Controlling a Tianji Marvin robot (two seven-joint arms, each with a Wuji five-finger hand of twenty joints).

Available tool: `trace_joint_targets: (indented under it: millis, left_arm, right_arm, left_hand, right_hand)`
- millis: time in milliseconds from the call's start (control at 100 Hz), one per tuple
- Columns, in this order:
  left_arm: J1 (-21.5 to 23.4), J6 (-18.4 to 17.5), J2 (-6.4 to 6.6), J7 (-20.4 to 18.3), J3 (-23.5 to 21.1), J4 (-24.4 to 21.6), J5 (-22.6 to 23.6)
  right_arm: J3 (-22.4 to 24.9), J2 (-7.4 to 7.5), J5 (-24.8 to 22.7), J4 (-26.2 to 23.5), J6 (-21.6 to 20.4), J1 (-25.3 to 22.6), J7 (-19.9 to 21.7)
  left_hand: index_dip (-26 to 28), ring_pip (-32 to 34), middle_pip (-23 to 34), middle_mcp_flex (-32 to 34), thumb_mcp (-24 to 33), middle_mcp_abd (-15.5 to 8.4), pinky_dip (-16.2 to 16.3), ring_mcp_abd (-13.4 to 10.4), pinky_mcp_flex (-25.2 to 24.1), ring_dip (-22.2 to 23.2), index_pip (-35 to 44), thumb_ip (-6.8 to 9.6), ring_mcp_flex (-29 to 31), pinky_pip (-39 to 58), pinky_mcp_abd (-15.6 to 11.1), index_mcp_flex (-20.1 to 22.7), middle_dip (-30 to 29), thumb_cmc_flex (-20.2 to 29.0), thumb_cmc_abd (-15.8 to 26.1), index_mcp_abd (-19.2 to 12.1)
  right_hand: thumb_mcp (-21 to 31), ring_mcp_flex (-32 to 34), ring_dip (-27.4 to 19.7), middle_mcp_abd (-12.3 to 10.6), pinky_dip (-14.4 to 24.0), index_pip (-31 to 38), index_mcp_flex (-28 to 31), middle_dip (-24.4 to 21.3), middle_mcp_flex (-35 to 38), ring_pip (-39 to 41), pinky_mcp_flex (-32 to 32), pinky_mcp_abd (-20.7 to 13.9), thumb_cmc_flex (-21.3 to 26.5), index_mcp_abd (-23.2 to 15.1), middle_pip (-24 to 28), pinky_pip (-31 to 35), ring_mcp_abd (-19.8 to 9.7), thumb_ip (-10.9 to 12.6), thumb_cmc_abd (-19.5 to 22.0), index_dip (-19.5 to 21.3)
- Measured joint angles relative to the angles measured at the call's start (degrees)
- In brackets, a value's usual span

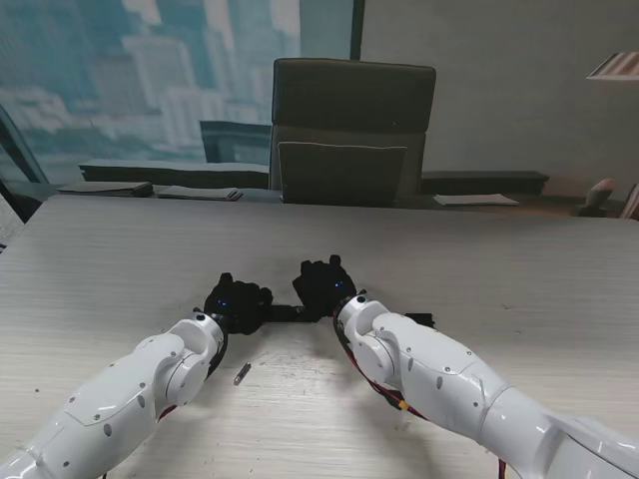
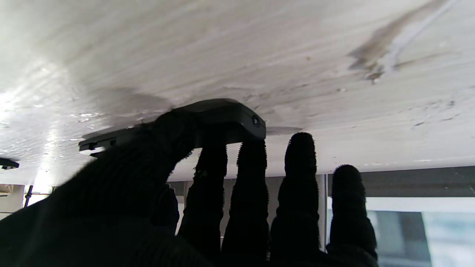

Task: Install the batteries into the remote control and close the cover

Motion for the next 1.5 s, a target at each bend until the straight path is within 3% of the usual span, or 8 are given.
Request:
trace_joint_targets:
  millis: [260,740,1050,1310,1410,1500]
  left_arm:
    - [0.1,-0.1,-0.01,0.0,-0.1,-0.1,-0.1]
    - [0.0,-0.2,-0.01,0.4,0.2,0.1,-0.1]
    - [-0.1,-0.2,0.0,0.5,0.4,0.2,-0.2]
    - [-0.3,-0.5,0.0,0.7,0.7,0.3,-0.3]
    - [-0.5,-0.7,-0.02,0.9,0.9,0.5,-0.4]
    - [-0.7,-0.9,-0.02,1.1,1.1,0.7,-0.5]
  right_arm:
    - [-0.9,-0.73,1.2,1.0,2.0,0.5,0.7]
    - [-3.3,-3.37,4.0,5.9,1.2,2.7,0.6]
    - [-3.4,-4.02,5.2,7.0,0.3,3.0,0.7]
    - [-3.6,-4.53,5.7,7.8,-0.6,3.1,0.6]
    - [-3.6,-4.71,5.9,8.1,-0.9,3.1,0.5]
    - [-3.7,-4.75,5.9,8.3,-1.2,3.2,0.5]
  left_hand:
    - [0.0,0.0,0.0,0.0,0.0,0.0,0.0,0.0,0.0,0.0,0.0,0.0,0.0,0.0,0.0,0.2,0.0,0.0,0.0,0.0]
    - [-0.1,0.0,0.0,0.1,0.0,0.0,0.0,0.0,0.0,0.0,0.0,0.0,0.0,0.0,0.0,0.5,0.3,0.0,0.0,0.6]
    - [-0.1,0.0,0.2,0.1,0.0,0.0,0.0,0.0,0.0,0.0,0.0,0.0,0.0,0.0,0.0,0.5,0.5,0.0,0.0,0.7]
    - [-0.1,0.0,0.7,0.1,0.1,0.0,0.0,0.0,0.5,0.0,0.0,0.04,0.0,0.0,0.0,0.5,0.6,0.5,0.0,0.7]
    - [-0.1,0.1,0.7,0.4,0.1,0.0,0.0,0.0,0.5,0.0,0.0,0.04,0.0,0.0,0.0,0.5,0.6,0.6,0.0,0.7]
    - [-0.1,0.1,0.8,0.6,0.1,0.0,0.0,0.0,0.5,0.0,0.0,0.04,0.0,0.0,0.0,0.5,0.6,0.6,0.0,0.7]
  right_hand:
    - [0.0,0.0,0.0,0.7,0.0,0.0,0.6,0.0,0.6,0.0,0.0,0.0,0.1,0.9,-0.2,0.0,0.6,0.0,0.0,0.6]
    - [0.0,0.0,0.0,0.7,0.0,0.2,0.7,0.0,0.6,0.0,0.0,0.1,0.1,2.4,-0.2,0.0,0.6,-0.1,-0.6,1.6]
    - [0.4,0.0,0.0,0.7,-0.1,0.9,-0.1,0.0,0.6,0.0,0.0,0.1,-0.1,3.3,-0.2,0.0,0.6,0.5,-0.8,2.0]
    - [-0.7,0.0,0.0,0.7,-0.1,-1.4,-0.8,0.0,0.6,-0.1,0.0,0.1,-3.6,3.2,-0.2,0.1,0.6,0.5,0.0,1.3]
    - [-1.3,0.0,0.0,0.7,-0.1,-5.5,-0.8,0.0,0.6,-0.1,0.0,0.1,-5.7,3.0,-0.2,0.1,0.6,0.7,1.0,1.3]
    - [-1.2,0.0,0.0,0.8,-0.1,-9.7,-3.1,0.0,0.5,-0.1,0.0,0.1,-7.7,2.2,-0.2,0.1,0.6,4.4,2.7,3.4]
